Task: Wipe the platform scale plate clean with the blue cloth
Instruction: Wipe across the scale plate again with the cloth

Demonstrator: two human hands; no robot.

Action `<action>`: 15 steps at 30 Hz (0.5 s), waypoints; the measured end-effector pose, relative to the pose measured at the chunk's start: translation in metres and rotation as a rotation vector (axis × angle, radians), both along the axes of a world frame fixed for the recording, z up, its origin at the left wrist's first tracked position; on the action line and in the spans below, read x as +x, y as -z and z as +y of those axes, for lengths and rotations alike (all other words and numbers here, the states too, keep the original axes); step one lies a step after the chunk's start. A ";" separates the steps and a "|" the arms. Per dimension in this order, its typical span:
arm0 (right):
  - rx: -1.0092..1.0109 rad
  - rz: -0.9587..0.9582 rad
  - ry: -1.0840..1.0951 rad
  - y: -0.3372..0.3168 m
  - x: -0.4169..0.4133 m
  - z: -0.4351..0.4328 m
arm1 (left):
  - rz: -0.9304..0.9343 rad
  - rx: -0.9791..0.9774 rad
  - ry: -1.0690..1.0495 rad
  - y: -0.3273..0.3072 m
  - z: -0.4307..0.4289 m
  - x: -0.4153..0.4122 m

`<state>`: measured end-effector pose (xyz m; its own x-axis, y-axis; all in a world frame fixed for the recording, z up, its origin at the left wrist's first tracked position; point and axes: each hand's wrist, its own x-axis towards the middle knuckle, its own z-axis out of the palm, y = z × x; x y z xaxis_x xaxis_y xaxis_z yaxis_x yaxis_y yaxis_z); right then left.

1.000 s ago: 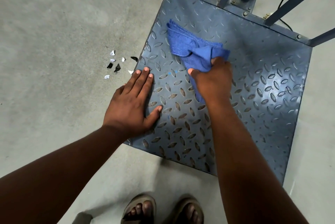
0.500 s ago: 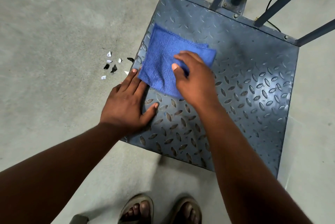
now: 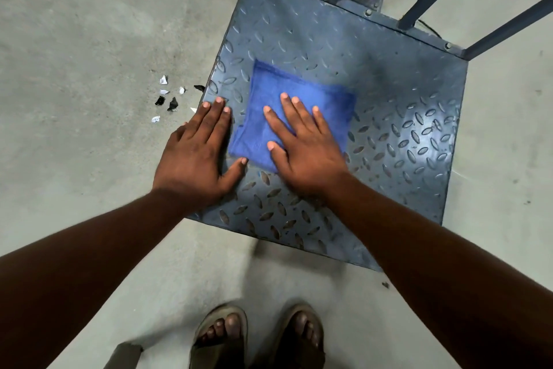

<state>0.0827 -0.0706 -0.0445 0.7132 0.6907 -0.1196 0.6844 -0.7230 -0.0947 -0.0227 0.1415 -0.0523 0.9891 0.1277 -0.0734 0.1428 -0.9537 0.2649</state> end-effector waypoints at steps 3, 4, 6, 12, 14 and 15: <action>0.019 -0.068 0.382 0.002 0.041 -0.028 | 0.006 -0.013 0.004 -0.002 0.000 0.000; 0.033 -0.066 0.611 -0.002 0.053 -0.033 | 0.002 -0.015 0.000 -0.002 0.000 0.000; -0.002 -0.096 0.673 -0.009 0.044 -0.022 | 0.006 -0.024 0.001 -0.001 0.000 0.001; 0.038 -0.150 -0.035 -0.010 0.030 -0.031 | -0.026 -0.054 0.009 0.001 0.002 -0.003; 0.060 -0.210 0.236 -0.005 0.056 -0.047 | -0.008 -0.053 -0.003 0.003 0.002 -0.003; 0.076 -0.204 0.335 -0.005 0.062 -0.051 | -0.002 -0.051 -0.008 0.003 0.002 -0.002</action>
